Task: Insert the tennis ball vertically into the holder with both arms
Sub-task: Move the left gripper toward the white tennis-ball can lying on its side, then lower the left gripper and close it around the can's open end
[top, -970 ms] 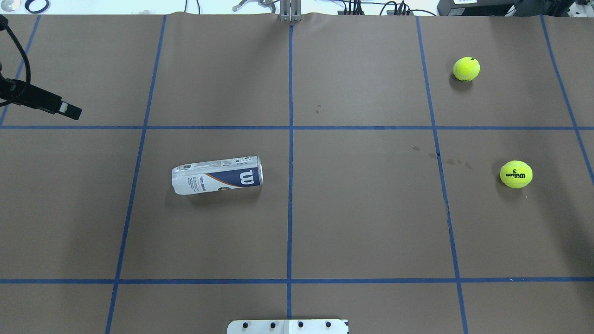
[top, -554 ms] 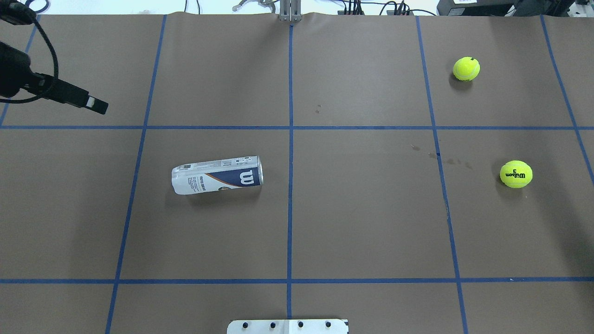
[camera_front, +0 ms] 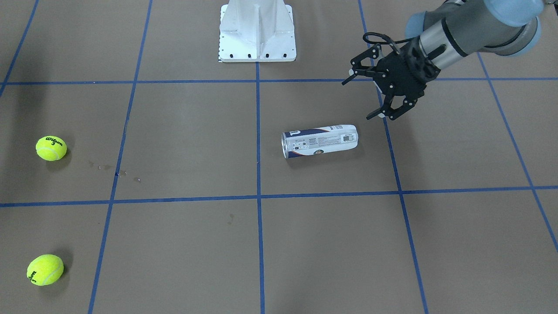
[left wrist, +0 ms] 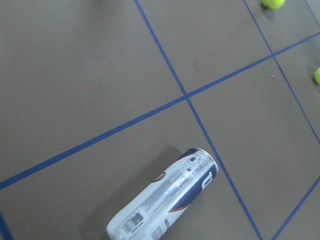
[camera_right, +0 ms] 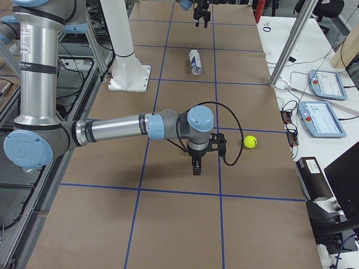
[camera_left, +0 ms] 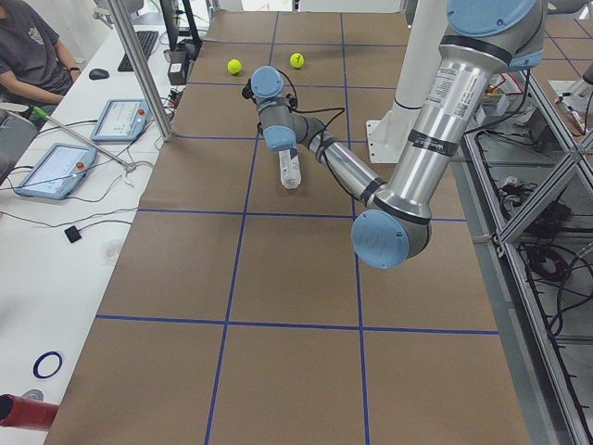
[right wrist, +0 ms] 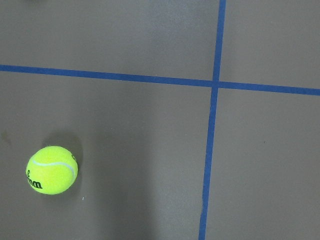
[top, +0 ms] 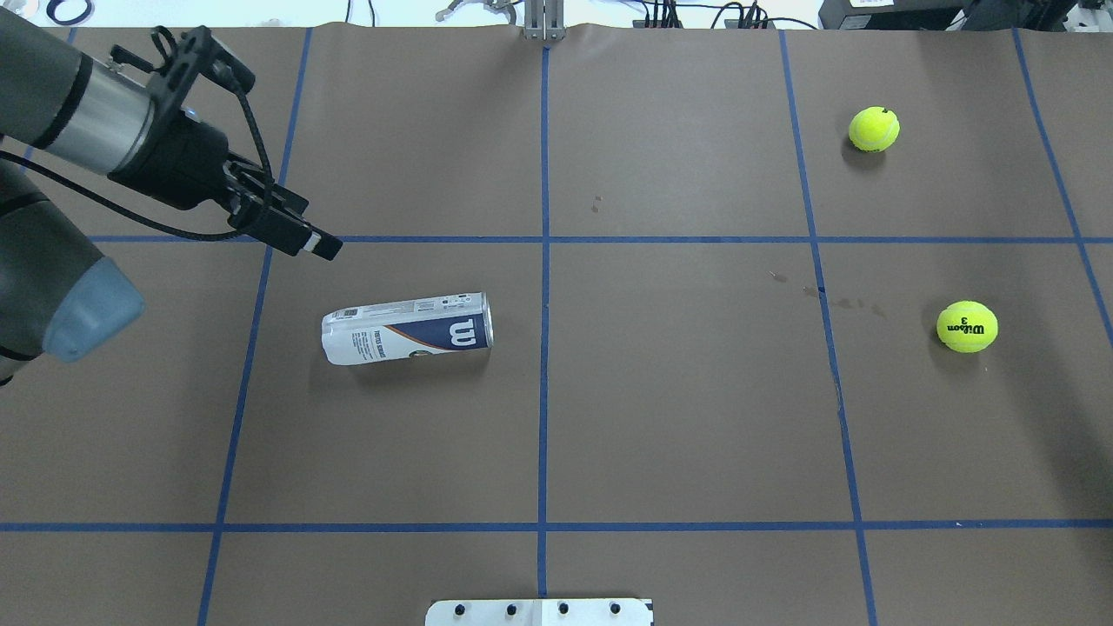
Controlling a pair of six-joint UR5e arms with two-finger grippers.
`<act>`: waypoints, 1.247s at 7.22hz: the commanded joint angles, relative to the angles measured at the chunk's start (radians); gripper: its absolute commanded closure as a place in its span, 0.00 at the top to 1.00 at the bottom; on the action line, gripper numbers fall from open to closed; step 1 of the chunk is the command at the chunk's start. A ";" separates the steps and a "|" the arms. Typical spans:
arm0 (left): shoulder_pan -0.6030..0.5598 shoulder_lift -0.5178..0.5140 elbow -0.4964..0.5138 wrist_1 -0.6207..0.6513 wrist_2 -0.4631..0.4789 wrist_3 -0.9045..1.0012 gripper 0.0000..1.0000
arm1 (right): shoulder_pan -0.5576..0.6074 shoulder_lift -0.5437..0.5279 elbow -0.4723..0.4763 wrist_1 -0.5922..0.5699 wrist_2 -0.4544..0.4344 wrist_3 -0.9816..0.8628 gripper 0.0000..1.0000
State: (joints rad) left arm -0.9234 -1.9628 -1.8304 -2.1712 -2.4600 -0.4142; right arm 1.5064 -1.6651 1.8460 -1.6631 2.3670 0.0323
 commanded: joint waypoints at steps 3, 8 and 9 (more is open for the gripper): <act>0.189 -0.122 0.121 0.002 0.287 0.323 0.99 | 0.000 0.001 0.009 0.003 0.003 0.000 0.99; 0.293 -0.252 0.267 0.159 0.393 0.463 0.99 | 0.000 -0.005 0.019 0.002 0.049 0.000 0.99; 0.305 -0.267 0.266 0.201 0.397 0.466 0.99 | 0.000 -0.007 0.019 0.002 0.057 0.000 0.99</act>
State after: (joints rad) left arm -0.6420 -2.2055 -1.5647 -2.0320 -2.0874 0.0237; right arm 1.5064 -1.6696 1.8654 -1.6610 2.4074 0.0322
